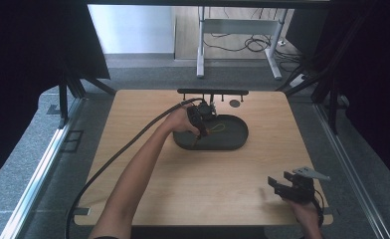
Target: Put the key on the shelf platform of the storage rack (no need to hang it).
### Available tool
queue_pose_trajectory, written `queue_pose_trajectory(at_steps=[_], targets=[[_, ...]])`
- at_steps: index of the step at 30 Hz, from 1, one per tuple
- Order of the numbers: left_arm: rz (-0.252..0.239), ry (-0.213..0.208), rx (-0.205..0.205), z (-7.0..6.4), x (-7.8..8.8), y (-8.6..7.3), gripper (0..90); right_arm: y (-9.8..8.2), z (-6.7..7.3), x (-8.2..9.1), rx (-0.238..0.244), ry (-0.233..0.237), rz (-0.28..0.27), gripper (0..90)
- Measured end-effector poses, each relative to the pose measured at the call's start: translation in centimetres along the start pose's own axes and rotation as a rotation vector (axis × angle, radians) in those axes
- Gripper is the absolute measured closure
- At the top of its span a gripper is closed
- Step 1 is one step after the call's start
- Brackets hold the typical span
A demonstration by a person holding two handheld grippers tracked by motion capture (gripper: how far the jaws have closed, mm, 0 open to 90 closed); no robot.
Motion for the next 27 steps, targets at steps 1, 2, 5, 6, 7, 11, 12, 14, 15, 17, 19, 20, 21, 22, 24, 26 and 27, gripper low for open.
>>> queue_pose_trajectory(at_steps=[1,2,5,6,7,11,12,14,15,17,19,20,21,22,24,26,27], targets=[[0.004,0.000,0.000,0.0,-0.2,0.0,66.1,0.0,0.0,0.0,-0.003,0.001,0.002,27.6],[0.008,0.002,-0.002,0.1,-0.2,0.0,66.0,0.0,0.0,0.0,-0.002,0.001,0.003,27.6],[0.013,0.002,0.001,0.1,-0.5,0.0,65.8,0.0,0.1,-0.1,-0.002,0.002,0.001,27.6],[0.017,0.004,0.002,0.1,-0.7,-0.1,65.7,0.0,0.1,0.0,0.000,0.002,0.003,27.6],[0.018,0.008,0.002,0.2,-0.7,-0.1,65.5,0.0,0.0,0.0,0.001,0.001,0.001,27.6],[0.022,0.012,0.005,0.3,-0.9,-0.2,64.5,0.0,0.0,0.0,-0.002,0.001,0.003,27.6],[0.020,0.008,0.005,0.3,-0.9,-0.1,62.8,0.0,0.0,0.0,-0.001,0.000,0.003,27.6],[0.017,0.007,0.003,0.2,-0.9,-0.1,59.3,0.0,0.0,0.0,-0.002,0.000,0.002,27.6],[0.016,0.011,-0.001,0.1,-0.8,0.0,59.1,0.0,0.0,0.0,-0.002,0.000,0.002,27.6],[0.012,0.013,-0.008,-0.1,-0.6,0.0,58.4,0.0,0.0,0.0,-0.001,0.002,0.003,27.6],[0.002,0.014,-0.013,-0.3,-0.3,0.1,57.7,0.0,0.0,-0.1,-0.004,0.003,0.001,27.6],[0.003,0.013,-0.013,-0.4,0.0,0.1,57.2,-0.1,0.0,-0.1,-0.005,0.005,0.003,27.6],[0.000,0.014,-0.017,-0.6,0.2,0.2,57.1,-0.1,0.0,-0.1,-0.004,0.005,0.003,27.6],[-0.003,0.016,-0.020,-0.7,0.4,0.2,56.9,-0.1,0.0,-0.2,-0.003,0.006,0.002,27.6],[-0.015,0.020,-0.033,-1.1,1.0,0.3,56.2,-0.1,-0.1,-0.2,-0.002,0.005,0.005,27.6],[-0.026,0.020,-0.038,-1.5,1.5,0.4,55.4,-0.1,-0.2,-0.2,0.000,0.003,0.004,27.6],[-0.032,0.024,-0.042,-1.8,1.7,0.4,54.8,-0.1,-0.2,-0.2,-0.001,0.001,0.001,27.6]])
Point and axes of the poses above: each handheld gripper's, and its own axes: x roughly backward along the jaws, y roughly out of its top, z roughly to its left, the point moved 9 cm from there along -x, roughly forward along the jaws, and after that the axes turned 9 degrees about -y, right-handed, at the moved point
